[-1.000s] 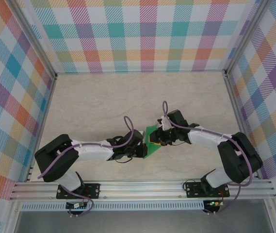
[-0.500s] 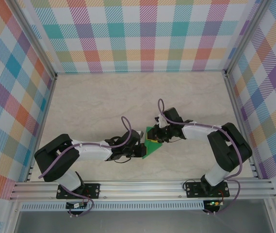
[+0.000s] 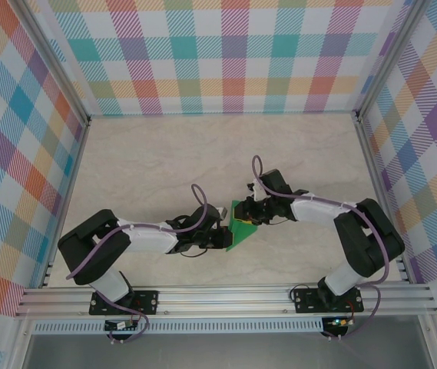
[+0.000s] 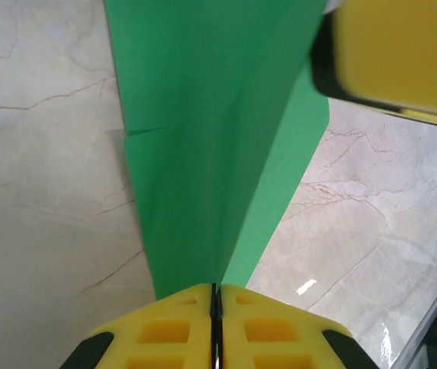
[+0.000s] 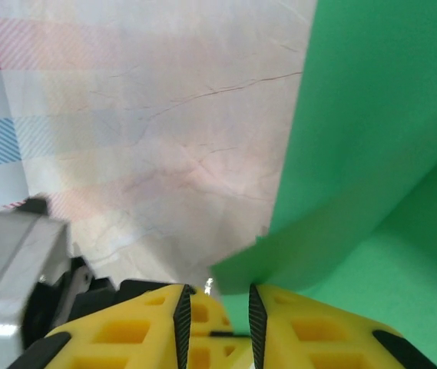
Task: Fold a paper plane with a square sheet of paper (pick it up from the middle)
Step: Fourth fold the wing at the center of the table.
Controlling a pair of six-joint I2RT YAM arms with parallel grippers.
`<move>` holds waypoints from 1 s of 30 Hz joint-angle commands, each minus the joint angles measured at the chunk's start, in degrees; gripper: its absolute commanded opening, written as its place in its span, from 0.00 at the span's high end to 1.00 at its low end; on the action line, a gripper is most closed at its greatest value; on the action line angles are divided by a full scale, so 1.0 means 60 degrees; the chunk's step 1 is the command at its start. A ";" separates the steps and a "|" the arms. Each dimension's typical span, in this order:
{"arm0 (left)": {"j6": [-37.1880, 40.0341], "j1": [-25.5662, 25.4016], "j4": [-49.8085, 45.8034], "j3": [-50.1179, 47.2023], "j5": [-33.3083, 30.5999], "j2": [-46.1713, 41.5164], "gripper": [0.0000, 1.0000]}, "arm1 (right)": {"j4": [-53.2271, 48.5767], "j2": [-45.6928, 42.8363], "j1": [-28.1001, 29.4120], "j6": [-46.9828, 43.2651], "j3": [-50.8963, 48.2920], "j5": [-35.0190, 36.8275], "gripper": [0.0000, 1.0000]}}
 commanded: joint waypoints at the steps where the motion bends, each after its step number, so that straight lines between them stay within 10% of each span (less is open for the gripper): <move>1: 0.0124 0.0124 0.0398 -0.0042 0.0289 0.0097 0.87 | -0.0053 -0.0253 0.0052 -0.0128 -0.0293 -0.0273 0.70; 30: 0.1803 -0.0756 -0.2940 0.1858 -0.1763 0.0493 0.53 | -0.0384 0.0315 0.0052 0.0048 0.0174 0.0020 0.66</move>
